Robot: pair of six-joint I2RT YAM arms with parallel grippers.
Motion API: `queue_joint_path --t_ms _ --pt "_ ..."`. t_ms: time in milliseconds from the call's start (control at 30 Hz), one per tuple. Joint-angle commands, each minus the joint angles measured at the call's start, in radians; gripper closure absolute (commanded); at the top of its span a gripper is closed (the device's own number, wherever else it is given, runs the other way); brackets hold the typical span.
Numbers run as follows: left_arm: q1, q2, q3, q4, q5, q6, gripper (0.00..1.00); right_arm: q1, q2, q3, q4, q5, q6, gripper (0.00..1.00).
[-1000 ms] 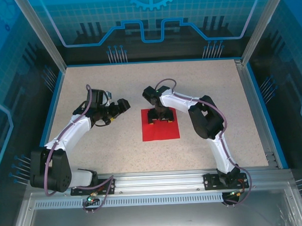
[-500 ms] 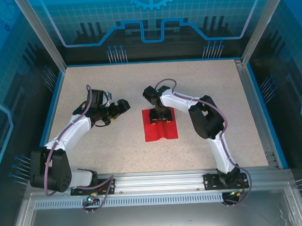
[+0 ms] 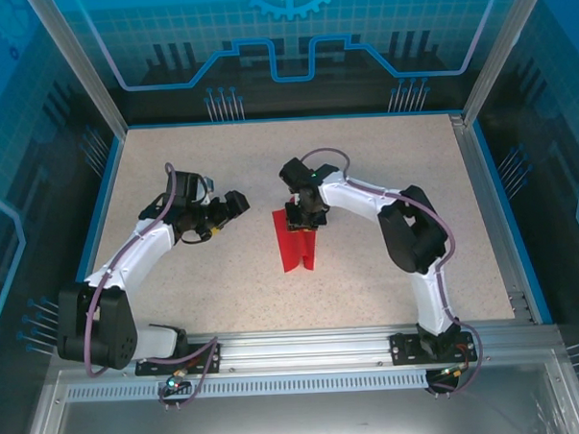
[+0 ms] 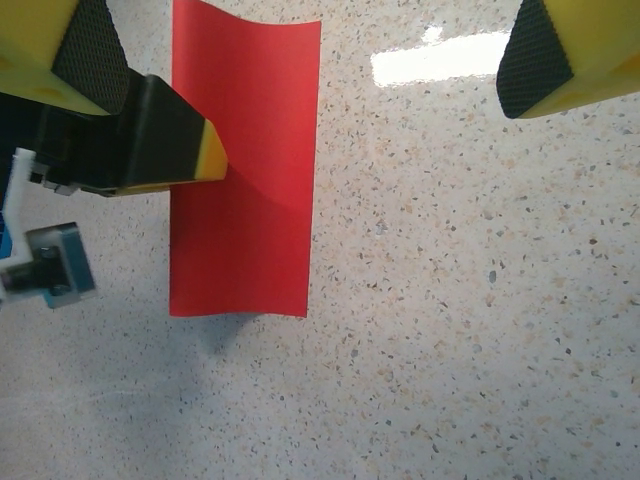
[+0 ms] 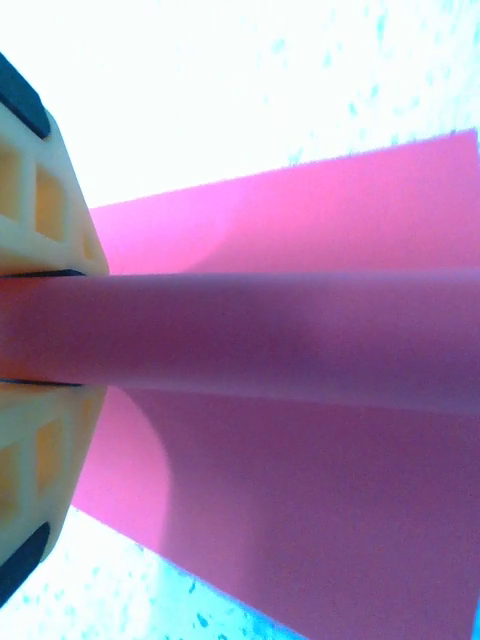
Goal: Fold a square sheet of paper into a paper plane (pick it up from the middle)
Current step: Fold the square sheet of paper in half at the center of the table.
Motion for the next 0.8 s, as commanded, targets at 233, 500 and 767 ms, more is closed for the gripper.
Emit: queue_joint_path --t_ms 233,500,767 --pt "-0.007 0.045 0.039 0.029 0.113 -0.049 0.01 -0.092 -0.227 -0.289 0.552 -0.411 0.188 0.7" --pt "-0.017 0.099 0.037 0.105 0.2 -0.108 0.01 -0.131 -0.176 -0.411 0.665 -0.48 0.229 0.68" --pt "-0.076 0.179 0.07 0.093 0.221 -0.112 0.01 -0.135 -0.126 -0.439 0.522 -0.359 0.164 0.63"
